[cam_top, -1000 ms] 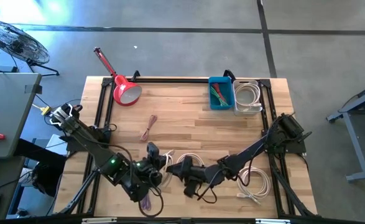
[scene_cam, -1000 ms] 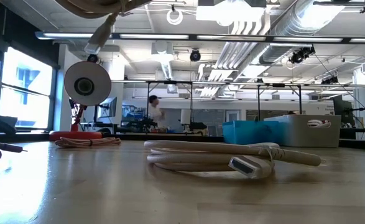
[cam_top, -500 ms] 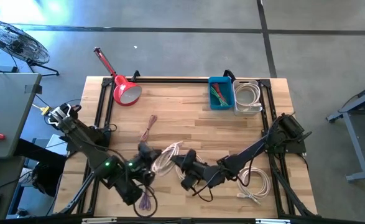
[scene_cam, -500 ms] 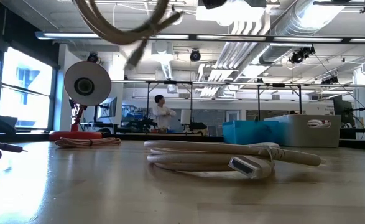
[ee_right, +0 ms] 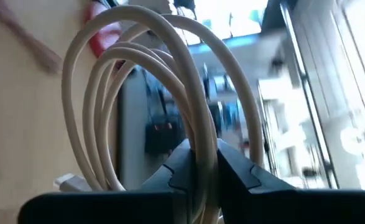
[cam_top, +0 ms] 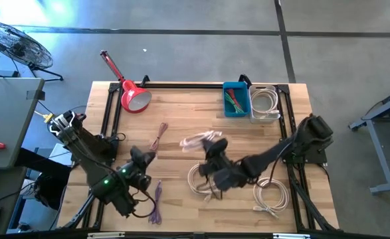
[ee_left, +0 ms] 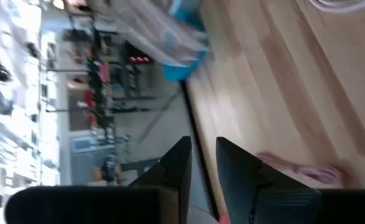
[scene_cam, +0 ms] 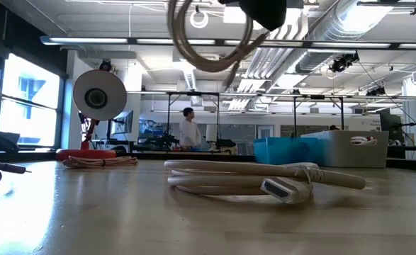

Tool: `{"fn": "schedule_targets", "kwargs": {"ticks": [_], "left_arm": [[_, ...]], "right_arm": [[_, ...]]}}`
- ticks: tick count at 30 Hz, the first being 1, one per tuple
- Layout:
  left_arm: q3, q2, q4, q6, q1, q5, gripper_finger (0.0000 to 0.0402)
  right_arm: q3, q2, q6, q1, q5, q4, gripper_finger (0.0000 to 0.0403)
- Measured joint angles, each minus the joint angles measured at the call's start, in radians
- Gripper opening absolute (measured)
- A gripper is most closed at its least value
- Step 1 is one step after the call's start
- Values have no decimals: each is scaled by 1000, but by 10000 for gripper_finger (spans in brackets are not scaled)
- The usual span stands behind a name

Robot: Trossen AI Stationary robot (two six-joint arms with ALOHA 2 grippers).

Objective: Pick & Place USB Port
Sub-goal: Put the white HDMI cable into the gray bin

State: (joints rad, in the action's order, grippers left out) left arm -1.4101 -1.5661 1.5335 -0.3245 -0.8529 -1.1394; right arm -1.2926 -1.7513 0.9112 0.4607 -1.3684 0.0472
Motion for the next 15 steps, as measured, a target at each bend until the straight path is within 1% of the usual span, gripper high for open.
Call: {"fn": "schedule_targets", "kwargs": {"ticks": [3,5,6,8,12,15], "left_arm": [[0,0,25,-22,2,53,69],[0,0,29,-27,2,84,69],[0,0,33,-33,2,97,69],[0,0,38,-57,1,119,69],[0,0,38,-76,1,157,69],[0,0,38,-88,1,175,69]], "right_arm": [[0,102,-99,-39,-62,-105,34],[0,188,-207,-71,-90,-208,34],[0,237,-278,-89,-86,-269,34],[0,334,-462,-135,-45,-396,34],[0,526,-877,-260,108,-710,34],[-2,621,-1151,-365,149,-971,34]]}}
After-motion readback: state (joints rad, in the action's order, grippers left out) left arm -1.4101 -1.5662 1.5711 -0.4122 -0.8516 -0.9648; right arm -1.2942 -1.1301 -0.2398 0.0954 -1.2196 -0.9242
